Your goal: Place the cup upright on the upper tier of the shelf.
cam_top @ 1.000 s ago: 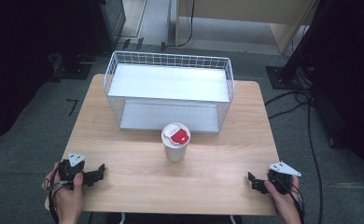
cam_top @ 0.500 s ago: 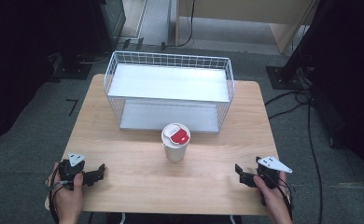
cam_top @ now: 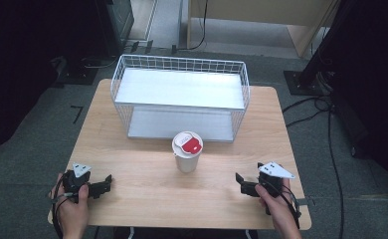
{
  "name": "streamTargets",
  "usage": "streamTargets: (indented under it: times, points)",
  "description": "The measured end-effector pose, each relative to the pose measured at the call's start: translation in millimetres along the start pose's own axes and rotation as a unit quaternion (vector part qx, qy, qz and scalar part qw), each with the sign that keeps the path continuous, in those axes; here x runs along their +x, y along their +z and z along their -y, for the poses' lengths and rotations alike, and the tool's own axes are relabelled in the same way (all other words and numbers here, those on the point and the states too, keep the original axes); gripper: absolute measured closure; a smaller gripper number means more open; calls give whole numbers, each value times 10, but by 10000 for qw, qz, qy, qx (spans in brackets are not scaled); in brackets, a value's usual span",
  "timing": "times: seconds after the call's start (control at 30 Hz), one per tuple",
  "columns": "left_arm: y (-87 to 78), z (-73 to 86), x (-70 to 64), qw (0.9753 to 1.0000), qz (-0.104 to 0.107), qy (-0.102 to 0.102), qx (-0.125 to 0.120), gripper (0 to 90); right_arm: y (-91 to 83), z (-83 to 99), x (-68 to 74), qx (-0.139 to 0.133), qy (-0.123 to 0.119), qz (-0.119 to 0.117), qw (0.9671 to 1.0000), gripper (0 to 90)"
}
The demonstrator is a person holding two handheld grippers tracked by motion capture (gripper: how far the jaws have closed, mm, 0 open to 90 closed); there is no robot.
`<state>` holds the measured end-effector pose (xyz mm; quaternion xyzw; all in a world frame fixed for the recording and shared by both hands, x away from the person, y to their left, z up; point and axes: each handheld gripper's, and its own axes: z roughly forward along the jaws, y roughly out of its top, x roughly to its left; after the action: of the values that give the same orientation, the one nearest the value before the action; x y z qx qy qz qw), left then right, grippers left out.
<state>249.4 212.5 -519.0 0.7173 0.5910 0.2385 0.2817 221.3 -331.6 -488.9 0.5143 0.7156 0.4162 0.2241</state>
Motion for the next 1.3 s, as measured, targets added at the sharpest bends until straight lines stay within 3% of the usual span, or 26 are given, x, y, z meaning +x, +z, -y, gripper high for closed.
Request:
streamTargets:
  times: [0.67, 1.1, 1.3]
  points:
    - [0, 0, 0, 10000, 0, 0, 1, 0, 320, -213, 608, -187, -307, -560, 9978, 64]
    - [0, 0, 0, 10000, 0, 1, 0, 0, 487, -325, 944, -402, -293, -994, 9938, 69]
    - [0, 0, 0, 10000, 0, 2, 2, 0, 584, -373, 1073, -549, -163, -1020, 9931, 72]
